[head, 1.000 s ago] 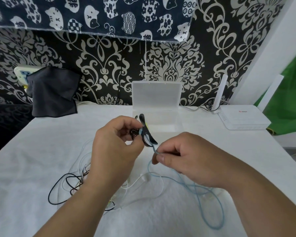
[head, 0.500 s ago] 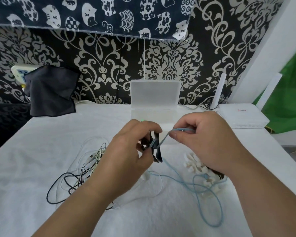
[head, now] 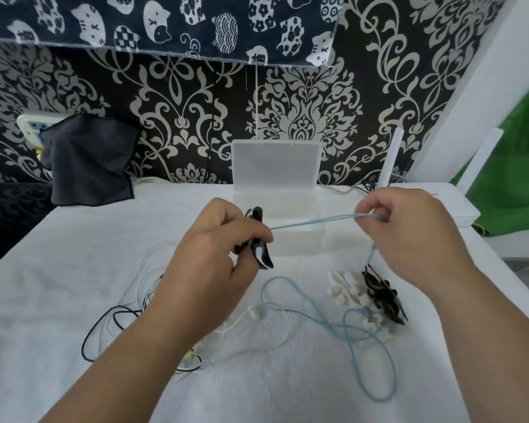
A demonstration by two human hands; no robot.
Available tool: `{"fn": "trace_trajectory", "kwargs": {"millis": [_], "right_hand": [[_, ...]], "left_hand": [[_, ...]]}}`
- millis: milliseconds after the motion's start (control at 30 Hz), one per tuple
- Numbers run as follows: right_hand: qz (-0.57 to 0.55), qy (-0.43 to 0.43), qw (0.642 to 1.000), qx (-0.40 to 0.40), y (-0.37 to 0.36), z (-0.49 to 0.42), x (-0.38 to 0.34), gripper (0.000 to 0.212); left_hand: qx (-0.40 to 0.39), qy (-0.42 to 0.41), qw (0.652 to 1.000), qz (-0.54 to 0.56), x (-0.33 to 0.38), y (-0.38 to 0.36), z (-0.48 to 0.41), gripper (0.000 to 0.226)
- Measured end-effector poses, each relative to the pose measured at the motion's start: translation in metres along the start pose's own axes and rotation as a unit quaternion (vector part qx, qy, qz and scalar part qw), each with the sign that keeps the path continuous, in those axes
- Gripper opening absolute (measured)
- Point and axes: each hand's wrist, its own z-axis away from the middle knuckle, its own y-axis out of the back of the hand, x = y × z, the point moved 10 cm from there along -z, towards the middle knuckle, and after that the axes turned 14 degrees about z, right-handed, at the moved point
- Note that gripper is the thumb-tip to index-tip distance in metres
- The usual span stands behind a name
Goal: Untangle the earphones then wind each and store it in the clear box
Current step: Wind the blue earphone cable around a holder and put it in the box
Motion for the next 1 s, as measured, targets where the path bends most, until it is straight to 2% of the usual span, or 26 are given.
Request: {"fn": "trace_trajectory", "kwargs": {"millis": [167,300,367,400,467,500,533,567,600,667,733,800,900,933,1000], "right_hand": [[-0.129,-0.120,0.984,-0.014,-0.005,-0.003,0.041,0.027],[-0.173,-0.063,0.980,0.079,0.020,-0.005,0.028,0.014],[-0.157,-0.046,0.984,0.075,0.026,-0.005,0.023,0.011],[-0.123,-0.047,0.991,0.037,0.019,-0.006,0.024,0.011],[-0.038,-0.047,0.990,-0.125,-0.013,-0.001,0.025,0.015],[-0.004,-0.044,0.977,-0.207,-0.029,0.007,0.024,0.009],[0.023,-0.040,0.963,-0.266,-0.040,0.016,0.021,0.013],[0.034,-0.021,0.957,-0.288,-0.046,0.021,0.016,0.034],[0.013,0.003,0.959,-0.282,-0.047,0.022,0.007,0.052],[-0.115,0.059,0.954,-0.272,-0.044,0.026,-0.026,0.068],[-0.248,0.086,0.911,-0.319,-0.054,0.037,-0.052,0.074],[-0.264,0.088,0.893,-0.353,-0.066,0.044,-0.061,0.064],[-0.243,0.072,0.914,-0.316,-0.061,0.036,-0.057,0.013],[-0.275,0.046,0.912,-0.301,-0.058,0.032,-0.053,0.009],[-0.350,-0.006,0.897,-0.271,-0.052,0.027,-0.045,0.015]], "left_hand": [[-0.003,0.028,1.000,-0.002,-0.008,-0.004,0.001,0.037],[-0.028,0.038,0.999,-0.015,-0.009,-0.011,0.002,0.037],[-0.027,0.036,0.999,-0.006,-0.010,-0.010,0.002,0.037],[-0.027,0.038,0.999,0.007,-0.011,-0.009,0.002,0.037],[-0.031,0.047,0.997,0.046,-0.012,-0.010,0.003,0.039],[-0.036,0.049,0.996,0.061,-0.011,-0.010,0.003,0.040],[-0.041,0.050,0.995,0.072,-0.009,-0.012,0.003,0.041],[-0.046,0.047,0.995,0.080,-0.007,-0.013,0.003,0.041],[-0.050,0.042,0.994,0.089,-0.005,-0.014,0.003,0.039],[-0.052,0.027,0.993,0.101,0.001,-0.017,0.002,0.033],[-0.054,0.021,0.992,0.110,0.003,-0.019,0.001,0.028],[-0.052,0.024,0.991,0.123,0.002,-0.020,0.002,0.029],[-0.057,0.039,0.991,0.117,-0.004,-0.019,0.003,0.037],[-0.064,0.044,0.991,0.109,-0.006,-0.019,0.004,0.040],[-0.084,0.051,0.989,0.107,-0.007,-0.022,0.005,0.042]]}}
